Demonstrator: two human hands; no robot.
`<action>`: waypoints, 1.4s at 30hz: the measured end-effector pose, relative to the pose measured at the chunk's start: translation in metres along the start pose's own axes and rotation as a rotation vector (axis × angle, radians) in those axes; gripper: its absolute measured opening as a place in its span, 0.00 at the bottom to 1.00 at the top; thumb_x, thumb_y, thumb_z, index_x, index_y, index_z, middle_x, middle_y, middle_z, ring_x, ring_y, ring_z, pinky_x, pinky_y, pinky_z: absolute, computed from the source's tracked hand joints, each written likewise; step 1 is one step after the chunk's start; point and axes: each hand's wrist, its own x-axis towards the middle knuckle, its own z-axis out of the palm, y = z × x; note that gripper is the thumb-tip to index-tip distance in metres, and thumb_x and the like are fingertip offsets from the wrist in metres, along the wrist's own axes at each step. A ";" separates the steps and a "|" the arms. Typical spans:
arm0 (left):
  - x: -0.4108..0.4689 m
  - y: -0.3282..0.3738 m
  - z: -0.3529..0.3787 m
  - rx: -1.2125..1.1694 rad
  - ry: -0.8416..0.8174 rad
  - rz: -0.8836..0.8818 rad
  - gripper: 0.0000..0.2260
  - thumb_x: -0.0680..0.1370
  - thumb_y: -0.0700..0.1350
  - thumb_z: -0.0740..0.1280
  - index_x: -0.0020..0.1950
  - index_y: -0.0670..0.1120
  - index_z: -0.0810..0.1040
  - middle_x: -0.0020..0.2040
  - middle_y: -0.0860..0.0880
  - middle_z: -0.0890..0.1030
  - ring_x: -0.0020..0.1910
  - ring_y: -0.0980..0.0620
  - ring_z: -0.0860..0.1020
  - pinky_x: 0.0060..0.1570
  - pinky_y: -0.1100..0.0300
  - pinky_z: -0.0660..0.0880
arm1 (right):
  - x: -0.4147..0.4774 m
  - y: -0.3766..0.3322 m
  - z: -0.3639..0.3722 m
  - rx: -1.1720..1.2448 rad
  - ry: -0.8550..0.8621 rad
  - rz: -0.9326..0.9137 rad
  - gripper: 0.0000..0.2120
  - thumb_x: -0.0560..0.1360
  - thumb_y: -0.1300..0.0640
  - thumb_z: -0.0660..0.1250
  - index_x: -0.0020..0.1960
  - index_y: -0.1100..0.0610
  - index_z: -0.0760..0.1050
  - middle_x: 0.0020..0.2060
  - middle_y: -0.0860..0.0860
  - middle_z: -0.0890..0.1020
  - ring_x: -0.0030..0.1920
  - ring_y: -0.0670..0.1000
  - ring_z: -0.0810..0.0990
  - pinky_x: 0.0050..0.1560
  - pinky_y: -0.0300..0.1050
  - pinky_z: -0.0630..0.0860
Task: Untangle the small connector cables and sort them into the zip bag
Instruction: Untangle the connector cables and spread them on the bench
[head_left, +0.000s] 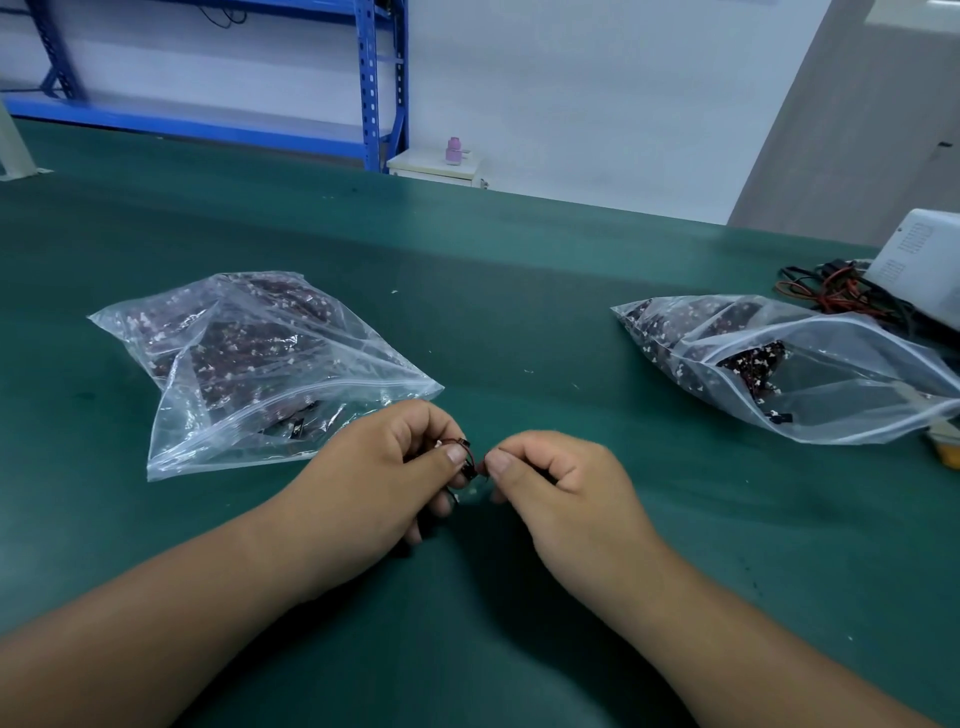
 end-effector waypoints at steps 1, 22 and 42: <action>0.000 0.000 0.000 -0.003 0.000 -0.006 0.08 0.79 0.43 0.65 0.42 0.54 0.78 0.36 0.47 0.82 0.32 0.44 0.78 0.31 0.52 0.76 | 0.000 0.000 0.000 0.003 0.036 0.001 0.13 0.74 0.49 0.64 0.40 0.58 0.77 0.33 0.55 0.77 0.34 0.49 0.74 0.36 0.44 0.71; -0.001 0.000 0.000 0.025 -0.029 0.017 0.09 0.79 0.44 0.67 0.40 0.54 0.78 0.36 0.50 0.82 0.32 0.54 0.80 0.28 0.59 0.75 | 0.011 0.009 -0.007 0.075 0.188 0.170 0.28 0.79 0.69 0.57 0.48 0.33 0.77 0.50 0.37 0.82 0.40 0.43 0.82 0.37 0.30 0.71; -0.003 0.001 0.000 0.042 -0.040 0.037 0.08 0.78 0.44 0.67 0.41 0.54 0.78 0.36 0.50 0.82 0.32 0.55 0.80 0.29 0.60 0.76 | 0.017 0.025 -0.014 -0.544 0.156 0.231 0.24 0.74 0.65 0.63 0.61 0.40 0.74 0.51 0.36 0.76 0.55 0.46 0.74 0.57 0.46 0.66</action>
